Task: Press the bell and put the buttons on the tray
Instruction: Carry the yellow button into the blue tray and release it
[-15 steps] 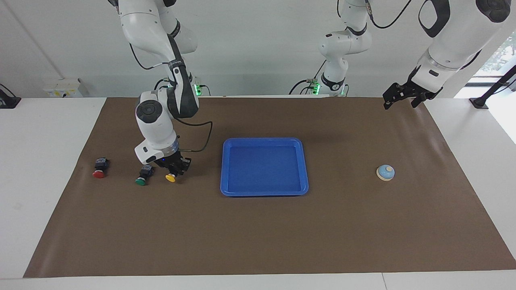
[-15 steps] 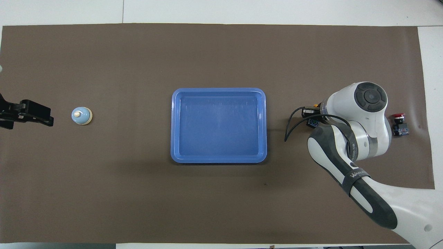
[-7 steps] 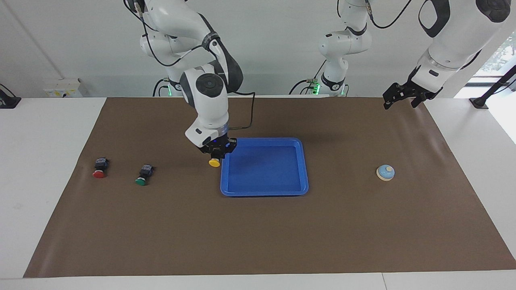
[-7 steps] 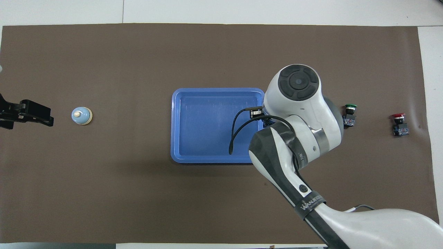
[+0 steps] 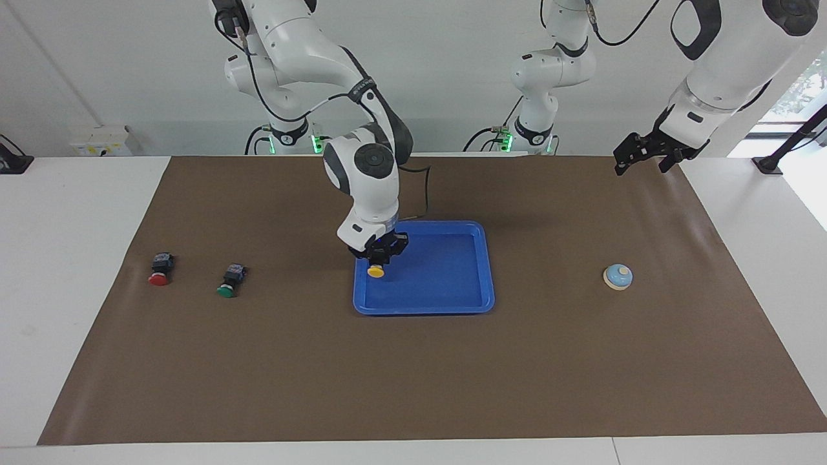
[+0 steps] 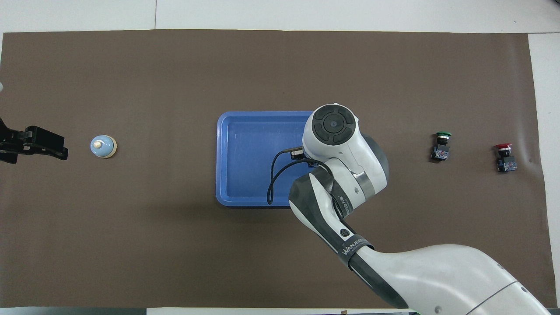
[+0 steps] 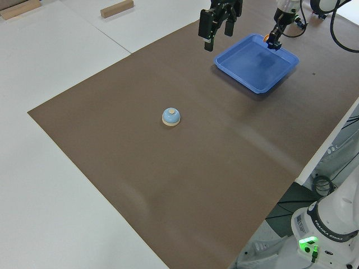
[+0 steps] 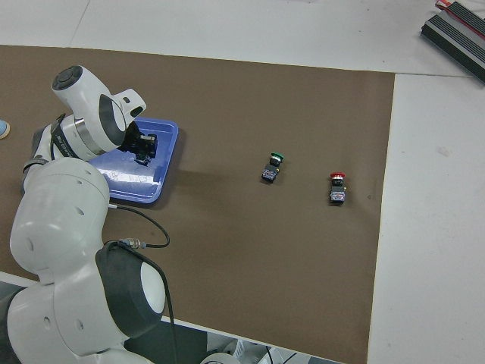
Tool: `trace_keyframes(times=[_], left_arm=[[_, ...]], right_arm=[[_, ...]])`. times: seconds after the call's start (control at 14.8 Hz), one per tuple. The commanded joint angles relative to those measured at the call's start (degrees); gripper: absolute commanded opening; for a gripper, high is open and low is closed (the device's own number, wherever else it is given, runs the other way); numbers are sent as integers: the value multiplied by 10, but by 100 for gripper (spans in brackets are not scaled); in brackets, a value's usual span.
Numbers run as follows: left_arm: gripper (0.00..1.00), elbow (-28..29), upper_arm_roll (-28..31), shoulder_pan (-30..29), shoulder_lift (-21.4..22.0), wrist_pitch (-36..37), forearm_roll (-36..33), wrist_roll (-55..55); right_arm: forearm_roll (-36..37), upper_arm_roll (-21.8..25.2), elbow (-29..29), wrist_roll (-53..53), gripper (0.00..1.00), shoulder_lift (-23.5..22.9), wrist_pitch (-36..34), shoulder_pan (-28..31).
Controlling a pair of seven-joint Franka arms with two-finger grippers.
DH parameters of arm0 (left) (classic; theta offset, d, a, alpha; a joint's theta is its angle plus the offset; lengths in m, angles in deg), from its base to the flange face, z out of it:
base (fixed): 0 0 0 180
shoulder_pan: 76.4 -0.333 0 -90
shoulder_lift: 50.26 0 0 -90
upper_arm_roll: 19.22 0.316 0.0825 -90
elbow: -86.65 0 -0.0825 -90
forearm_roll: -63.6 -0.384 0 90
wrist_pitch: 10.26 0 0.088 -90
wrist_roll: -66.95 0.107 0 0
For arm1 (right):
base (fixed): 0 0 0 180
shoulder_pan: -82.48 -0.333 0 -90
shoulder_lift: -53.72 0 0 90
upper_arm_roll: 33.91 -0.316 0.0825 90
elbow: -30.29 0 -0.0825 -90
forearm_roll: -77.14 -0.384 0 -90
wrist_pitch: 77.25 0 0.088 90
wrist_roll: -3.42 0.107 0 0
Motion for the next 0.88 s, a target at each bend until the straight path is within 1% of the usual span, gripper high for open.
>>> trace_keyframes(times=[0.0, 0.07, 0.2, 0.27, 0.34, 0.4, 0.54, 0.67, 0.81], left_arm=[[100, -7, 4, 15, 2, 8, 1, -7], [100, -6, 4, 15, 2, 7, 1, -7], [100, -6, 5, 16, 2, 8, 1, -7], [100, -6, 4, 15, 2, 8, 1, -7], [100, -5, 4, 15, 2, 8, 0, -7], [100, -4, 5, 15, 2, 8, 1, -7], [100, -2, 5, 15, 5, 8, 1, -7], [100, -2, 4, 16, 5, 7, -8, -7], [100, -2, 4, 18, 5, 7, -15, -7]], right_arm=[[3, 1, 51, -4, 0, 5, 65, -10], [3, 1, 63, -4, 0, 7, 81, -10], [3, 1, 64, 0, 0, 8, 80, -12], [3, 1, 63, 1, 52, 8, 77, -11], [3, 1, 60, 3, 100, 8, 73, -11], [2, 1, 54, 10, 100, 11, 54, -10], [2, 4, 29, 20, 100, 29, -1, 10], [2, 4, -9, 16, 100, 52, -76, 51], [2, 4, -30, 9, 100, 76, -127, 91]])
